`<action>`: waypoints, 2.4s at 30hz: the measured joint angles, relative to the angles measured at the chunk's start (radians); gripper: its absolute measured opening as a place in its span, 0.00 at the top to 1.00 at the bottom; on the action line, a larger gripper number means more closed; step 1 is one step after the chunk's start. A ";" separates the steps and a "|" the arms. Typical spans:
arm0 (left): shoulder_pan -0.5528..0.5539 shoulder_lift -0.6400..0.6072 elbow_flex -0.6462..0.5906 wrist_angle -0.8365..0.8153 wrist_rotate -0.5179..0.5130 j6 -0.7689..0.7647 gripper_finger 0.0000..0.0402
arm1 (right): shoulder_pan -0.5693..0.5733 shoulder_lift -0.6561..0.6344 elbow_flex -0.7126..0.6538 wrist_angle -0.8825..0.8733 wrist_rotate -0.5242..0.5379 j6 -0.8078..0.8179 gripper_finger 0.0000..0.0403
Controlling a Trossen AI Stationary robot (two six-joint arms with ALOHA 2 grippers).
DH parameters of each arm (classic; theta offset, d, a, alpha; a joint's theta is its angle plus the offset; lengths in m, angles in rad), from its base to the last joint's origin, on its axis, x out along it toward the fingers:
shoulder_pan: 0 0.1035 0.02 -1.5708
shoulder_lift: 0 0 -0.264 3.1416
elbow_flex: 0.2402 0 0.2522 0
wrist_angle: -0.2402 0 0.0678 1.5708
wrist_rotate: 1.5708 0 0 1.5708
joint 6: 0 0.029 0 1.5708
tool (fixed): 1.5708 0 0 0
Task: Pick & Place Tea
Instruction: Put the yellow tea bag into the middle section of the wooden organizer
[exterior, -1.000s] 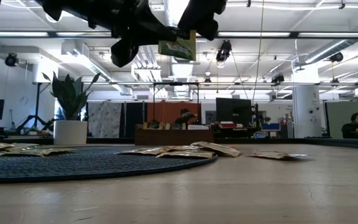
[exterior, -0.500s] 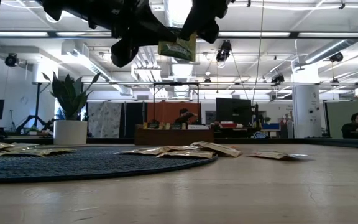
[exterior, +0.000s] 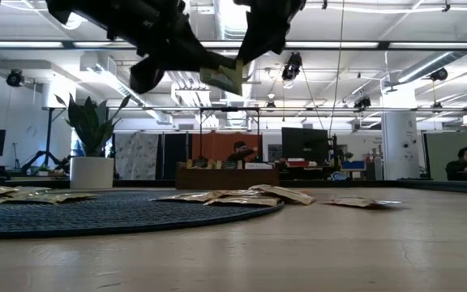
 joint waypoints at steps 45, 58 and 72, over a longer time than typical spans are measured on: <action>0.034 -0.071 -0.002 -0.057 0.026 0.179 0.99 | -0.073 -0.001 -0.002 0.100 -0.456 0.035 0.60; 0.036 -0.071 -0.001 -0.002 0.054 0.202 0.99 | -0.065 -0.001 -0.002 0.100 -0.458 0.004 0.75; 0.036 -0.071 -0.001 0.022 0.027 0.200 0.94 | -0.062 -0.001 -0.002 0.095 -0.457 -0.007 0.98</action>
